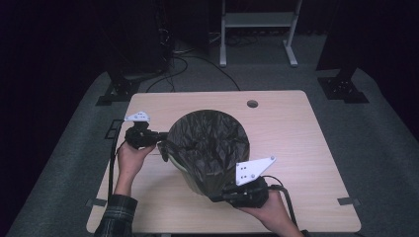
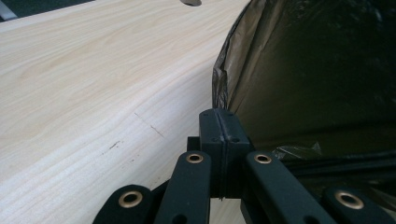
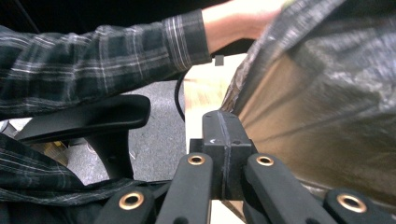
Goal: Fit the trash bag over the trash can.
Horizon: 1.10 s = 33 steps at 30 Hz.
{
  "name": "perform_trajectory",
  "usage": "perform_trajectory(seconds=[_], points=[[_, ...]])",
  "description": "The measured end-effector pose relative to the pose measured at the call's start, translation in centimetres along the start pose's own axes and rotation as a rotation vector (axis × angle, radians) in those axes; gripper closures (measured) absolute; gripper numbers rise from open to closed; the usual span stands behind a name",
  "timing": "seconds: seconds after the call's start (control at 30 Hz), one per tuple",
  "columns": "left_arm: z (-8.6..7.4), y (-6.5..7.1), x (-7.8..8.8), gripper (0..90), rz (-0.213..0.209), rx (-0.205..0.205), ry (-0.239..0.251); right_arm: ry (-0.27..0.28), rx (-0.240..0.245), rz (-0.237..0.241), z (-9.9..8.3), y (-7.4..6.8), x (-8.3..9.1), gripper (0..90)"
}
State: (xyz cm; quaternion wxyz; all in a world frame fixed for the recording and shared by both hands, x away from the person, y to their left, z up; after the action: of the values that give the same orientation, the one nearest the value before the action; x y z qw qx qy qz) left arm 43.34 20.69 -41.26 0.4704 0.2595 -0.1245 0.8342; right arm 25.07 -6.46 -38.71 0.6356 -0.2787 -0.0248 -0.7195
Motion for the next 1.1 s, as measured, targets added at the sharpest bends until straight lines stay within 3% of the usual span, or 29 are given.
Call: perform_trajectory(seconds=[0.1, 0.27, 0.37, 0.4, 0.57, 0.67, 0.8, 0.93, 1.0, 1.1], points=[[0.0, 0.0, -0.1, 90.0, -0.004, 0.002, 0.004, -0.021, -0.004, -0.007, -0.8, 0.3, -0.7, 90.0], [-0.4, -0.1, -0.5, 90.0, 0.010, -0.001, -0.025, -0.113, 0.000, -0.043, -3.0, 0.8, -2.3, 89.9], [-0.5, -0.2, -0.5, 90.0, 0.009, 0.004, -0.024, -0.120, -0.004, -0.049, -4.1, 0.9, -2.4, 88.7], [-0.5, -0.2, -0.6, 90.0, 0.010, 0.004, -0.023, -0.107, -0.001, -0.051, -4.1, 0.9, -2.1, 77.9], [-0.6, -0.2, -0.5, 90.0, 0.009, 0.004, -0.027, -0.036, -0.002, -0.094, -3.9, 0.8, 1.0, 70.1], [-0.6, -0.2, -0.4, 90.0, 0.009, 0.003, -0.026, 0.021, -0.008, -0.155, -3.7, 1.4, 3.5, 61.5], [-0.6, -0.1, -0.5, 90.0, 0.006, 0.001, -0.030, 0.117, -0.056, -0.287, -2.8, 3.5, 7.3, 49.1], [-0.6, -0.1, -0.7, 90.0, 0.001, 0.003, -0.031, 0.161, -0.095, -0.363, -1.9, 5.6, 8.9, 45.5], [-0.6, 0.0, -0.8, 90.0, -0.002, 0.001, -0.033, 0.167, -0.131, -0.353, -1.4, 6.4, 9.0, 41.5], [-0.6, 0.0, -0.8, 90.0, -0.004, 0.000, -0.034, 0.181, -0.147, -0.332, -0.7, 7.2, 8.6, 37.6]])
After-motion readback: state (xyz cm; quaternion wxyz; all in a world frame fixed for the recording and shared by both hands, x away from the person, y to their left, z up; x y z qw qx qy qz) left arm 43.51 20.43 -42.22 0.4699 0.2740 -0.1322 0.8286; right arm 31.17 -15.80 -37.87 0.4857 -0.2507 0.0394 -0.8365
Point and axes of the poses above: each handheld gripper's, and its own axes: x roughly backward along the jaws, z roughly out of its top, y roughly to its right, the point moved 5 cm from there along -x, roughly forward along the jaws, and after that the axes turned 11 degrees about -x, right-handed, at the moved point
